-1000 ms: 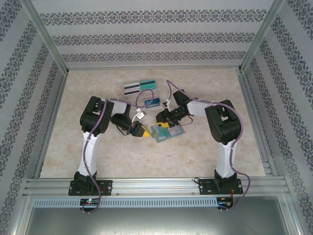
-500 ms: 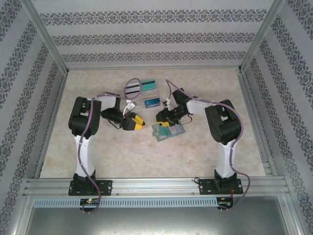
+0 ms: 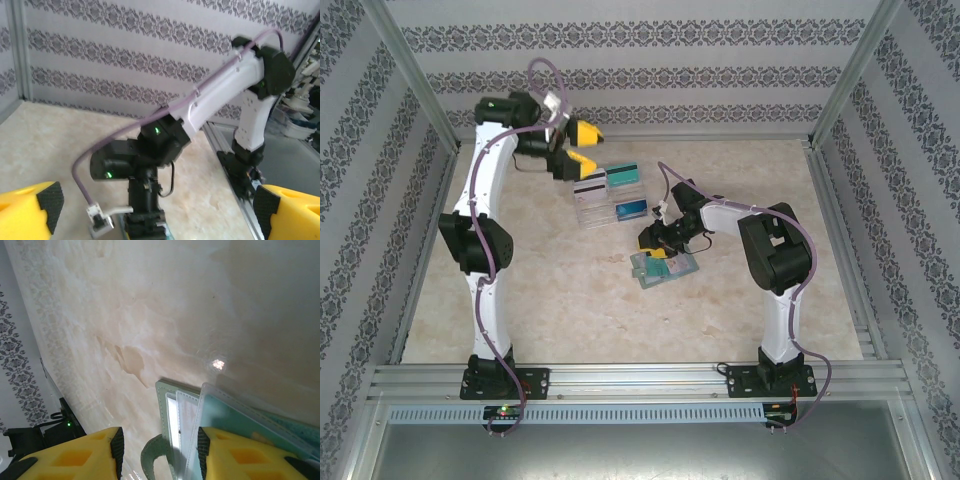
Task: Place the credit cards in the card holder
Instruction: Close the card holder at the center of the table.
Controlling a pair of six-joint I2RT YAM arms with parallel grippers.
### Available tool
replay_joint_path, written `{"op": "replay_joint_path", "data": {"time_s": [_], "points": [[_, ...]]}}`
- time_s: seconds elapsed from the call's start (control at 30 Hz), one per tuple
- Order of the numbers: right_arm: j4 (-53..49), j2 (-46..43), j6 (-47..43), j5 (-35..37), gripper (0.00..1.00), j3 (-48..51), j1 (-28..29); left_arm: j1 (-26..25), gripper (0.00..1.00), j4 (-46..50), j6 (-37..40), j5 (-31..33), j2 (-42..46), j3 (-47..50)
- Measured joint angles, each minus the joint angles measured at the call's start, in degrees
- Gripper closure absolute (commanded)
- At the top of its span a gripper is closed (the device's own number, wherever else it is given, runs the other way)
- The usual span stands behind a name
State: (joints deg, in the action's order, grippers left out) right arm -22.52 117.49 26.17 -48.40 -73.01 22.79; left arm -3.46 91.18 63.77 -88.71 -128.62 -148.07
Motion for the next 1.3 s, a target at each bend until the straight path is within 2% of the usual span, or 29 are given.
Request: {"op": "replay_joint_path", "data": {"time_s": [0.07,0.17,0.27,0.33,0.4,0.5,0.6,0.67,0.73,0.83,0.9,1.03,1.17,1.3], "points": [[-0.2,0.1,0.0,0.0,0.54,-0.1,0.2,-0.2,0.00,-7.1,-13.1,5.2,0.5,-2.2],[-0.5,0.1,0.0,0.2,0.54,-0.4,0.3,-0.5,0.00,-22.5,-30.6,14.8,5.5,5.8],[-0.6,0.1,0.0,0.4,0.54,-0.5,0.3,-0.7,0.00,-32.5,-42.6,25.9,8.7,10.7],[-1.0,0.1,-0.1,0.9,0.54,-0.8,0.4,-1.0,0.00,-37.1,-47.9,34.9,10.9,14.2],[-1.4,0.2,-0.4,1.3,0.54,-1.1,0.6,-1.9,0.00,-43.3,-53.2,45.3,15.8,22.9],[-1.6,0.2,-0.7,1.8,0.54,-1.3,0.7,-4.0,0.00,-55.2,-62.1,61.5,27.5,43.9],[-1.8,0.3,-1.0,2.3,0.54,-1.5,1.1,-4.8,0.00,-65.8,-71.4,71.9,38.0,61.6],[-2.0,0.3,-1.1,2.6,0.54,-1.6,1.1,-4.3,0.07,-69.8,-76.9,74.4,42.1,68.1],[-2.1,0.3,-1.1,2.5,0.53,-1.7,1.1,-4.0,0.11,-70.5,-81.7,74.2,42.9,69.6],[-2.4,0.2,-1.0,2.5,0.53,-1.9,1.1,-4.3,0.03,-70.2,-87.3,71.2,41.9,70.1],[-2.4,0.2,-1.0,2.5,0.53,-2.0,1.1,-5.7,0.02,-69.9,-89.1,70.2,41.8,72.5],[-2.6,-0.1,-1.0,2.5,0.53,-2.6,1.1,-12.9,0.05,-68.7,-90.4,73.0,44.3,82.2],[-2.6,-2.3,-0.8,2.5,0.53,-2.7,1.1,-19.5,0.14,-69.1,-93.1,74.9,51.1,93.0],[-2.6,-6.0,-0.6,2.5,0.53,-2.8,0.8,-24.5,0.16,-72.8,-94.7,76.8,54.2,98.7]]}}
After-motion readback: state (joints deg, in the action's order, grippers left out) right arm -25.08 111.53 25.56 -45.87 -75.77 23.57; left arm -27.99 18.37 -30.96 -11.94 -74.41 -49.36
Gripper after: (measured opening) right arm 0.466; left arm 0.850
